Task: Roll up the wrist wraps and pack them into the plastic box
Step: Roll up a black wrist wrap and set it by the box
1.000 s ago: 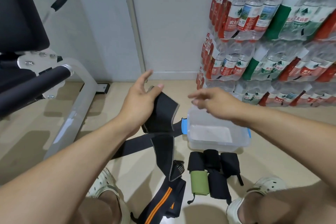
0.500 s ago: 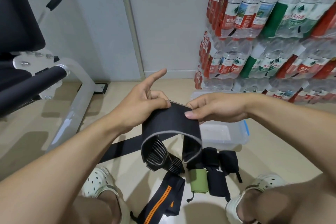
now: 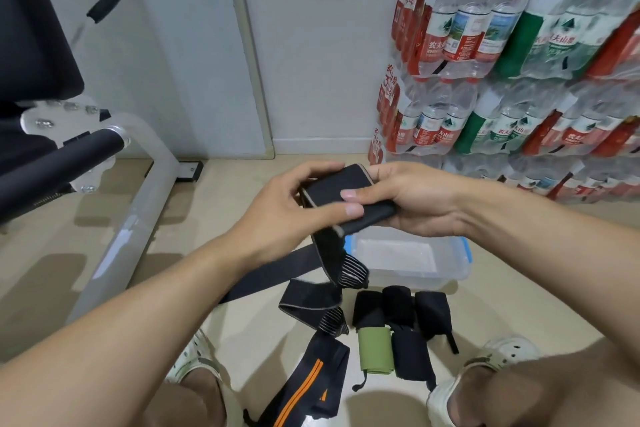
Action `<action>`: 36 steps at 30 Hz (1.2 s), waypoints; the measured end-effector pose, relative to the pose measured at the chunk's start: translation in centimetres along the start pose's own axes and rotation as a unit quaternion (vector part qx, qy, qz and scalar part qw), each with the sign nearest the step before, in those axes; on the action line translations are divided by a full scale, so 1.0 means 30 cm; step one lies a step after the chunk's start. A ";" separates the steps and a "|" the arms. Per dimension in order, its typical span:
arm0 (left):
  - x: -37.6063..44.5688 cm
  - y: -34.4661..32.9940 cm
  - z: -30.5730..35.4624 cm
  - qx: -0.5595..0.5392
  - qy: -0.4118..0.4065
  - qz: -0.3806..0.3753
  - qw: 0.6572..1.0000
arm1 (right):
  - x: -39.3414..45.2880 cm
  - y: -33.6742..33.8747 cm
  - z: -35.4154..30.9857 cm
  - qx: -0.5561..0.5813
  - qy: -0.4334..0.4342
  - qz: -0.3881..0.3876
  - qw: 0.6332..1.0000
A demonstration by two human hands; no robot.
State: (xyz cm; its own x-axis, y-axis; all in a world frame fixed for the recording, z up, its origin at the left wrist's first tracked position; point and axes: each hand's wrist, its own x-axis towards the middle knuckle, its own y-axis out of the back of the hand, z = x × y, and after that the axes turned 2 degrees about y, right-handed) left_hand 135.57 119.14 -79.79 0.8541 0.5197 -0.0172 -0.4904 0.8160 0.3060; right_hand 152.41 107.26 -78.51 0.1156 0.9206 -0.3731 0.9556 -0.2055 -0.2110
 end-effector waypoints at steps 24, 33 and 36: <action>0.018 -0.014 -0.015 -0.027 -0.042 0.051 0.997 | -0.024 -0.003 -0.010 -0.332 0.227 0.205 0.893; 0.021 -0.016 -0.015 -0.064 0.004 -0.010 0.998 | -0.010 0.020 0.005 -0.432 0.334 0.157 0.823; 0.022 -0.022 -0.018 -0.083 0.025 -0.027 0.996 | 0.006 0.021 0.009 -0.513 0.378 0.140 0.758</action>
State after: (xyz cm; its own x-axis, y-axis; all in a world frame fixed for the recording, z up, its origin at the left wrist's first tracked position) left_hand 136.36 119.09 -80.52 0.8725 0.4824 -0.0778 -0.4693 0.8716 0.1416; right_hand 152.95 107.22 -78.95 0.1047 0.8954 0.4327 0.5265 -0.4191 0.7397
